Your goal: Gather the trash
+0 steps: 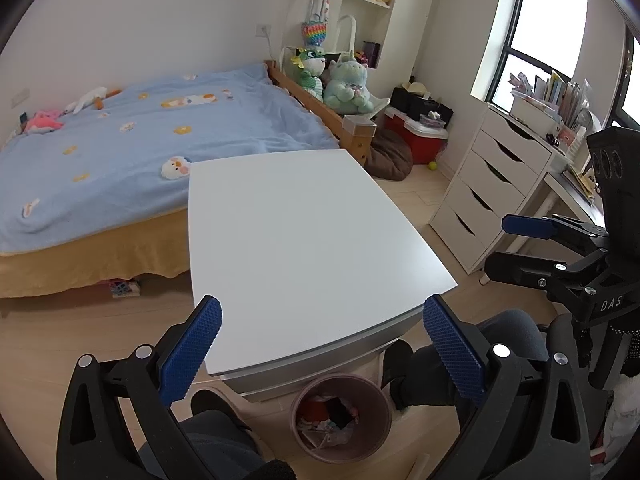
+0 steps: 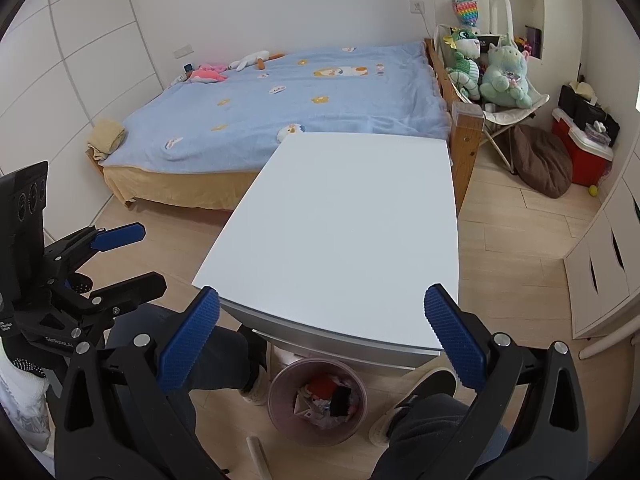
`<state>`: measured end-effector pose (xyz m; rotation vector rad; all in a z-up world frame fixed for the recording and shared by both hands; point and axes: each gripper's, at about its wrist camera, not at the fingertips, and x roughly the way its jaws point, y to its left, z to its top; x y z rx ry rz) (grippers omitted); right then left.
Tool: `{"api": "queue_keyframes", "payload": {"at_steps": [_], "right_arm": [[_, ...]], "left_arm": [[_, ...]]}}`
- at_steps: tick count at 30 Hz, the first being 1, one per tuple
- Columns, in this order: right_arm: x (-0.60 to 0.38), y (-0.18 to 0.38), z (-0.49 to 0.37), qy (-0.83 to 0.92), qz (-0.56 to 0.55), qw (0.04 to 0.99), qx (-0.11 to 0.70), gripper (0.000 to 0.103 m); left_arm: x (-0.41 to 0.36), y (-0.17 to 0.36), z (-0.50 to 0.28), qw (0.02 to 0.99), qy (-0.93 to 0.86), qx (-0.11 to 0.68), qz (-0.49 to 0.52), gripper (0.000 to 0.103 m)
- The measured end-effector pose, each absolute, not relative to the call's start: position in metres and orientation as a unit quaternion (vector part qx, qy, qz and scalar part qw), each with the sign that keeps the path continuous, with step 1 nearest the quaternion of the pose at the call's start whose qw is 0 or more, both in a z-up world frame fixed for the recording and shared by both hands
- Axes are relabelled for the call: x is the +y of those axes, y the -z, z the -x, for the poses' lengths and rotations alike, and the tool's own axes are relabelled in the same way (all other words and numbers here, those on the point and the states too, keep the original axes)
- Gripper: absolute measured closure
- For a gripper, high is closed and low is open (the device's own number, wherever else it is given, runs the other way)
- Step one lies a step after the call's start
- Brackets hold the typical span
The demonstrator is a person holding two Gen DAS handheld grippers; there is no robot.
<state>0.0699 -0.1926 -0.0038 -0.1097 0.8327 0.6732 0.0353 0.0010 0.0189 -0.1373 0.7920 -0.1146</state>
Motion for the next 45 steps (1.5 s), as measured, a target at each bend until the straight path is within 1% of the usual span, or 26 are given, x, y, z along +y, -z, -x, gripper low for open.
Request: {"api": "queue_keyframes", "payload": {"at_steps": [14,27,45], "right_arm": [[-0.1904,0.0032,-0.0693,-0.328,0.05,0.857,0.394,0.003],[-0.1868,0.001,-0.0717,-0.331,0.052,0.856,0.395,0.003],[-0.1859,0.001,-0.0717,-0.331,0.052,0.855,0.395,0.003]], "left_arm": [[-0.0012,-0.0205,-0.0411,0.915,0.049,0.394,0.065,0.006],[0.0035,-0.0257,-0.0419,0.923,0.015,0.379,0.062,0.006],[0.0046,-0.0256,-0.0407,0.923,0.014,0.378,0.064,0.006]]}}
